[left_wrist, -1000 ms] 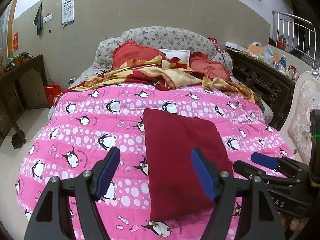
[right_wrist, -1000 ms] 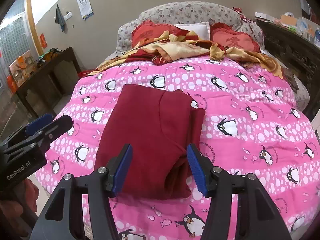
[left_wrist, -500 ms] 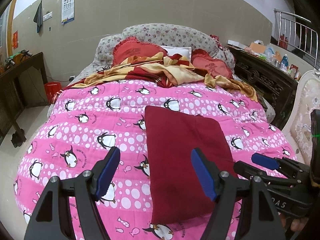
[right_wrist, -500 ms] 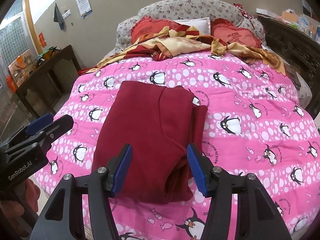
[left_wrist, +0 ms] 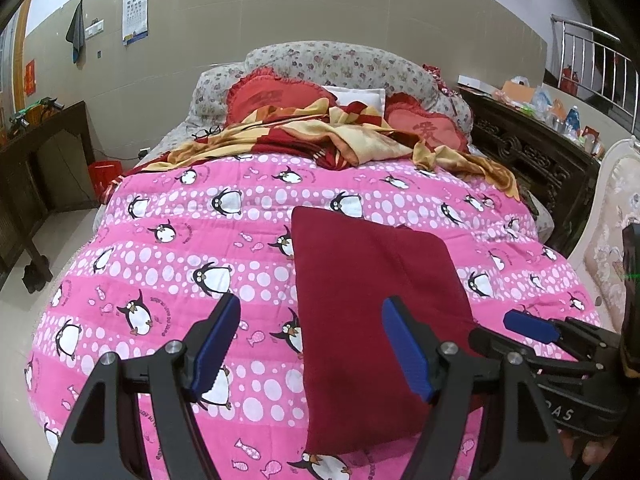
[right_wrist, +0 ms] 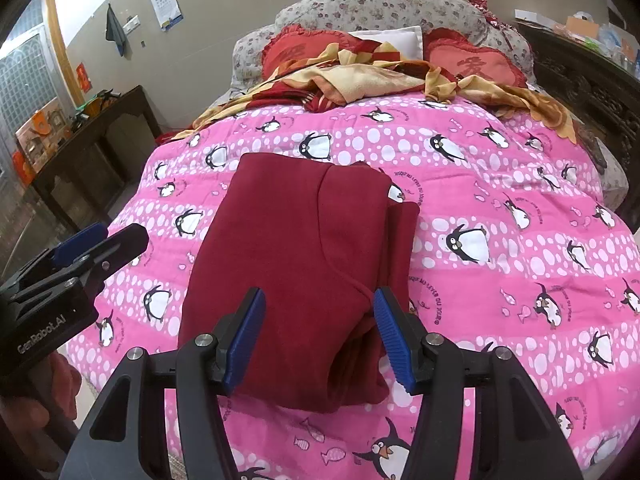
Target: Fold small clothes
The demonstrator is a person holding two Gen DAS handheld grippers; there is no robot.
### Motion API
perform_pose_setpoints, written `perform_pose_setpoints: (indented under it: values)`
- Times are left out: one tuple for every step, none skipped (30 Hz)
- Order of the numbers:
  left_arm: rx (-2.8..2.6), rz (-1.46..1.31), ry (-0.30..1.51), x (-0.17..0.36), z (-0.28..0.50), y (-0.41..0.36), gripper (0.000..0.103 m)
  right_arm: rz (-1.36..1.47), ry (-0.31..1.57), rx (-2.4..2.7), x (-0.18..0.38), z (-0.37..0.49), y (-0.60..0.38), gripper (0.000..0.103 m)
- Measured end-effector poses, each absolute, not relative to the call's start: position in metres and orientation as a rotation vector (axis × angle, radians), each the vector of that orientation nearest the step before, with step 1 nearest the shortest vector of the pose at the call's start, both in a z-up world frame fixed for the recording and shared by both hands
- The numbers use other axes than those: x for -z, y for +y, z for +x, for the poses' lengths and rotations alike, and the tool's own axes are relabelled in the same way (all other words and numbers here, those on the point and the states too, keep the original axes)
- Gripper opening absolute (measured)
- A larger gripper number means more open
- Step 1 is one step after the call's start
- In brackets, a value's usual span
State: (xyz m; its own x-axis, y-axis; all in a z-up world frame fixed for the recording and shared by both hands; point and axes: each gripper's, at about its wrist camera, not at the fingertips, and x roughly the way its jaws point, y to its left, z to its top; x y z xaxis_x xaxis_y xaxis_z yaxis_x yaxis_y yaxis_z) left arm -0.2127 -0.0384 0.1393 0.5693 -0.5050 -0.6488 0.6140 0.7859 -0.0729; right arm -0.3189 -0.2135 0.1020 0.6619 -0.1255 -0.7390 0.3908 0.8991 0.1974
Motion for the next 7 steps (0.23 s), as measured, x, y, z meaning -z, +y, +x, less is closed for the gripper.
perform_pose_setpoints:
  values:
    - [0.662, 0.166, 0.706, -0.138, -0.212, -0.038, 0.077, 0.357, 0.798, 0.300, -0.102, -0.319, -0.213, 0.063]
    - [0.664, 0.164, 0.706, -0.137, -0.211, -0.038, 0.077, 0.357, 0.799, 0.300, -0.102, -0.319, -0.213, 0.063]
    - [0.661, 0.165, 0.708, -0.138, -0.211, -0.038, 0.077, 0.357, 0.799, 0.299, -0.101, -0.318, -0.213, 0.063]
    - [0.658, 0.162, 0.714, -0.136, -0.209, -0.038, 0.077, 0.358, 0.801, 0.299, -0.100, -0.318, -0.214, 0.063]
    - [0.657, 0.157, 0.721, -0.134, -0.206, -0.038, 0.077, 0.358, 0.805, 0.298, -0.099, -0.317, -0.216, 0.063]
    - [0.655, 0.153, 0.728, -0.132, -0.200, -0.037, 0.077, 0.358, 0.806, 0.299, -0.098, -0.316, -0.218, 0.063]
    - [0.650, 0.149, 0.735, -0.130, -0.196, -0.035, 0.077, 0.357, 0.806, 0.302, -0.097, -0.316, -0.222, 0.063]
